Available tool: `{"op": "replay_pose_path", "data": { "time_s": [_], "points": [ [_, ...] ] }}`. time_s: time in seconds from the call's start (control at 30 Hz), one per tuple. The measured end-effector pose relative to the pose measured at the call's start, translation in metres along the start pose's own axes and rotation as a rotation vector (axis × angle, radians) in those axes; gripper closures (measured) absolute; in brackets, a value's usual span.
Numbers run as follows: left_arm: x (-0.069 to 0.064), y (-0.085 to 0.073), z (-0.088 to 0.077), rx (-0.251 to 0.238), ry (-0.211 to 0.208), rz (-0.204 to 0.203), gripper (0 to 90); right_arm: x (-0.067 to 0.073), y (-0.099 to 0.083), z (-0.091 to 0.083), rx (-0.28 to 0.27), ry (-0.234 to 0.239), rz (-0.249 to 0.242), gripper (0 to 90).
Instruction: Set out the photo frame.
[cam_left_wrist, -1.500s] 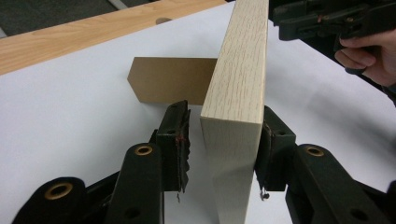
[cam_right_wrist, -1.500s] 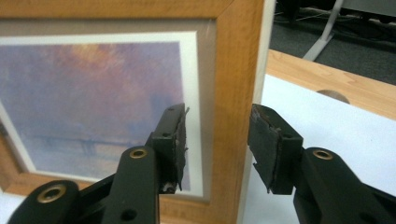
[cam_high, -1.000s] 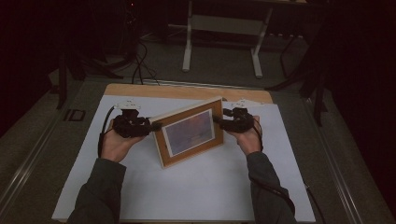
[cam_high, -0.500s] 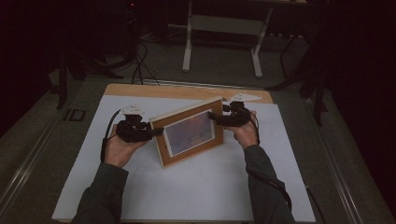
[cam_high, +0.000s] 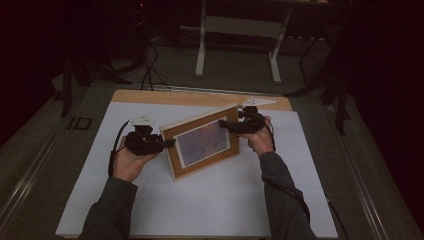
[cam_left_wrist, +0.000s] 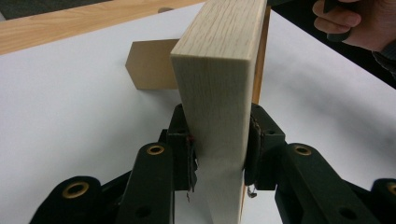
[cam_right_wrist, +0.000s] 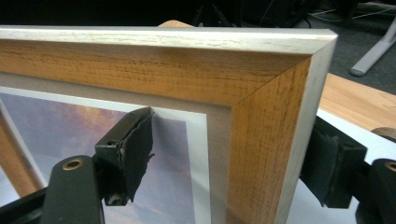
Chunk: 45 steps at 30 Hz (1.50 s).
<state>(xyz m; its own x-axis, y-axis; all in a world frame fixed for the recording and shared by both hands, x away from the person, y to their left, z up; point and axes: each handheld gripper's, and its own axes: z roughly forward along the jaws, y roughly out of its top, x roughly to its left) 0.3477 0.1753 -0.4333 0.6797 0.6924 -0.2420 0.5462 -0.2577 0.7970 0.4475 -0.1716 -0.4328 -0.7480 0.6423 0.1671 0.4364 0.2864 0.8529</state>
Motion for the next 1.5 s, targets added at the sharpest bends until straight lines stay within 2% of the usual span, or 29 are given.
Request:
{"op": "replay_pose_path", "data": {
  "time_s": [0.2, 0.5, 0.77, 0.97, 1.07, 1.5],
  "points": [
    [0.003, 0.002, 0.002, -0.009, 0.006, -0.015, 68.8, -0.002, 0.0, 0.001, -0.002, 0.011, 0.014, 24.5],
    [0.006, 0.005, 0.004, -0.006, 0.027, -0.019, 68.5, -0.003, -0.002, -0.001, -0.011, -0.004, 0.025, 28.3],
    [0.01, 0.012, 0.013, -0.009, 0.044, 0.003, 65.2, -0.005, -0.008, -0.013, -0.026, -0.033, 0.056, 35.8],
    [0.013, 0.017, 0.022, -0.028, 0.035, 0.012, 62.0, -0.006, -0.015, -0.026, -0.027, -0.058, 0.077, 41.3],
    [0.017, 0.019, 0.028, -0.047, 0.017, 0.004, 60.8, -0.006, -0.021, -0.032, -0.041, -0.072, 0.09, 44.5],
    [0.024, 0.026, 0.039, -0.062, -0.019, 0.024, 57.1, -0.002, -0.032, -0.048, -0.053, -0.112, 0.117, 49.9]
  ]
}}
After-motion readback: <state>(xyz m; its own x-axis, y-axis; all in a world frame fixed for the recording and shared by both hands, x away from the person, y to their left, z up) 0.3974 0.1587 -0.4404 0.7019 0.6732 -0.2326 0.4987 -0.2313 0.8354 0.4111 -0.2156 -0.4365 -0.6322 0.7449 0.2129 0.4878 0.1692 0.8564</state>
